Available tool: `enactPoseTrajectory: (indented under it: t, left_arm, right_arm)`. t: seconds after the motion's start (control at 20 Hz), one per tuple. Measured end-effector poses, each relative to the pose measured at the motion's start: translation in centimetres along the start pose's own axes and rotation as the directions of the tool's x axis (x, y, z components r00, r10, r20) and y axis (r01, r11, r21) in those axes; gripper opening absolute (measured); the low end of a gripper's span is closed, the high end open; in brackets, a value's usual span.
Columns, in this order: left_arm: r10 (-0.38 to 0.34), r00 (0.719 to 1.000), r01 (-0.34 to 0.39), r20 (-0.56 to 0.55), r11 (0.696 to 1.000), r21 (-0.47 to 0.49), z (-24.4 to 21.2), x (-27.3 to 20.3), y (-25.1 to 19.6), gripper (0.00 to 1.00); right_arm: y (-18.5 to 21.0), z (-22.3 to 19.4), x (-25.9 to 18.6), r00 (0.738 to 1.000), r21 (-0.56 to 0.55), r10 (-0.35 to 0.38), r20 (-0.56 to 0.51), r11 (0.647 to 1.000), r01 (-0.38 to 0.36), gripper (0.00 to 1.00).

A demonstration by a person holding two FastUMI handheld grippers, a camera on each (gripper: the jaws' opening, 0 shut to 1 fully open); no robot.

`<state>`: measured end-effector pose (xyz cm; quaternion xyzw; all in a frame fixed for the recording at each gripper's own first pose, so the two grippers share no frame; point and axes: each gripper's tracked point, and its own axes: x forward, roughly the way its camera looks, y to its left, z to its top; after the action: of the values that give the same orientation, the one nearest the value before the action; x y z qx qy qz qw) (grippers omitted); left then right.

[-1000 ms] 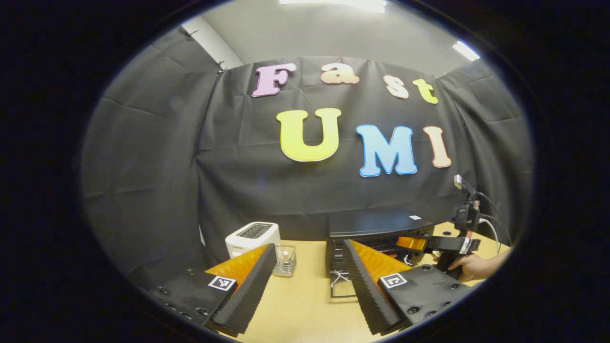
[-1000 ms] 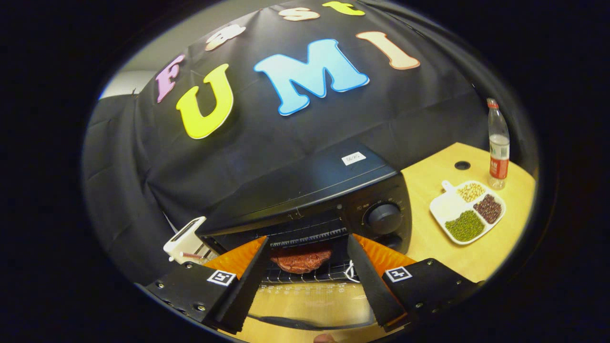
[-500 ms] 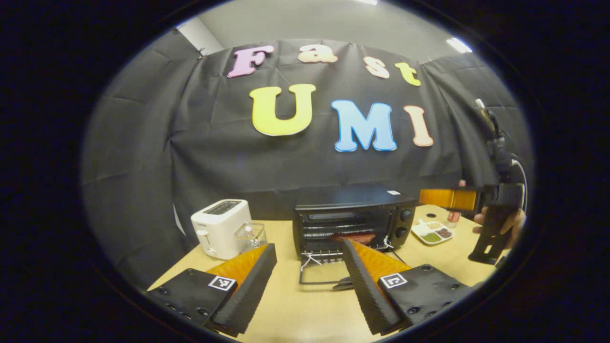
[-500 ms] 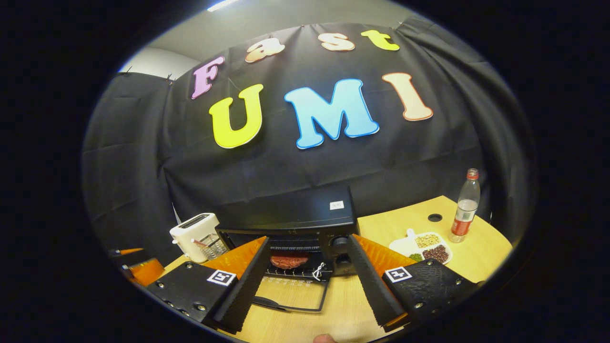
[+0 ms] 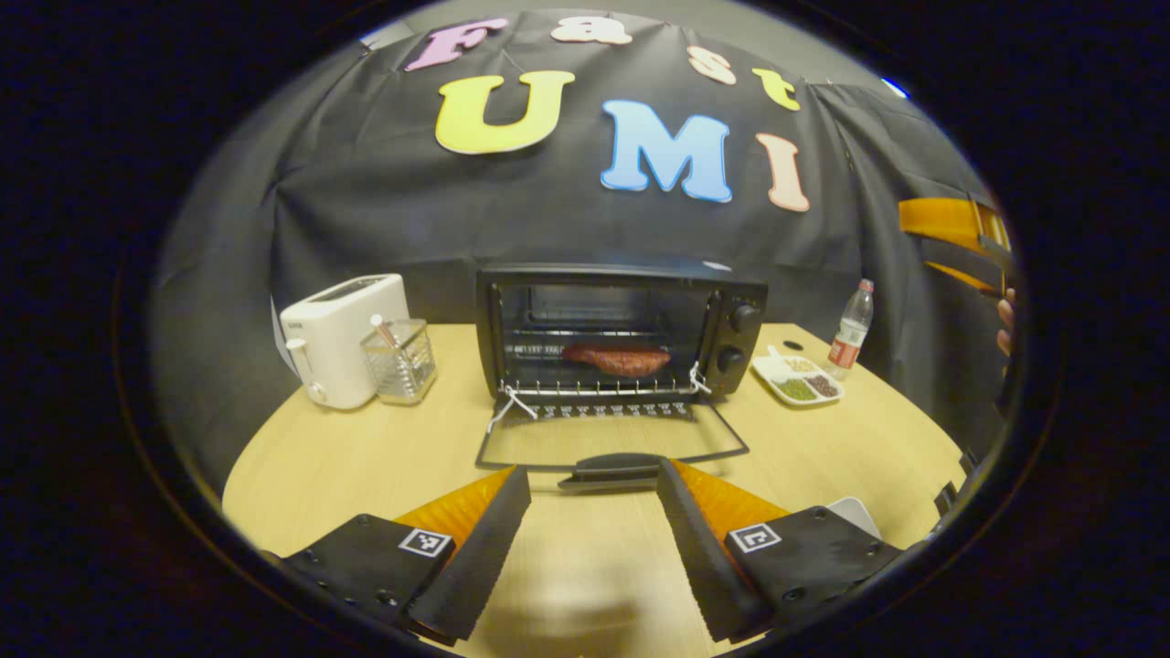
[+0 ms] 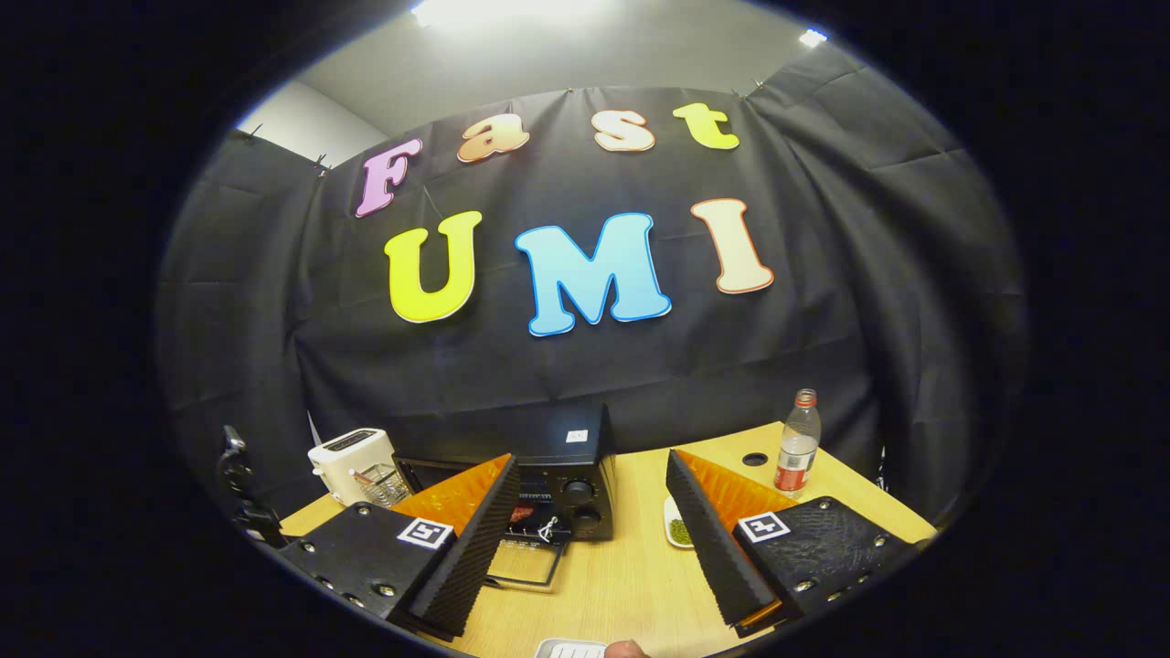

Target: Open the electric oven with the left hand, put the food in, and close the electric oven.

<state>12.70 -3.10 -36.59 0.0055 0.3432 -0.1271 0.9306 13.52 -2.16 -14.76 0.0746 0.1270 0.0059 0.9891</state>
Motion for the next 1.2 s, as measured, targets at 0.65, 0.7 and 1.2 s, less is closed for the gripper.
enactPoseTrajectory:
  t: [0.65, 0.7, 1.2]
  left_arm:
    - [-0.041, 0.969, 0.032, -0.246, 0.999, -0.04, -6.5, 7.5, -2.6, 0.97]
    - [-0.041, 0.971, 0.035, -0.235, 0.999, -0.029, -6.2, 7.8, -2.7, 0.95]
    - [-0.001, 0.977, -0.002, -0.212, 1.0, -0.01, -5.2, 8.9, -2.6, 0.95]
  right_arm:
    - [-5.2, 1.3, -3.8, 0.991, -0.051, -0.129, 0.022, 0.99, 0.13, 0.98]
    - [-5.3, 1.4, -3.9, 0.99, -0.056, -0.136, 0.024, 0.989, 0.137, 0.98]
    - [-6.3, 1.6, -4.3, 0.988, -0.07, -0.151, 0.028, 0.986, 0.153, 0.97]
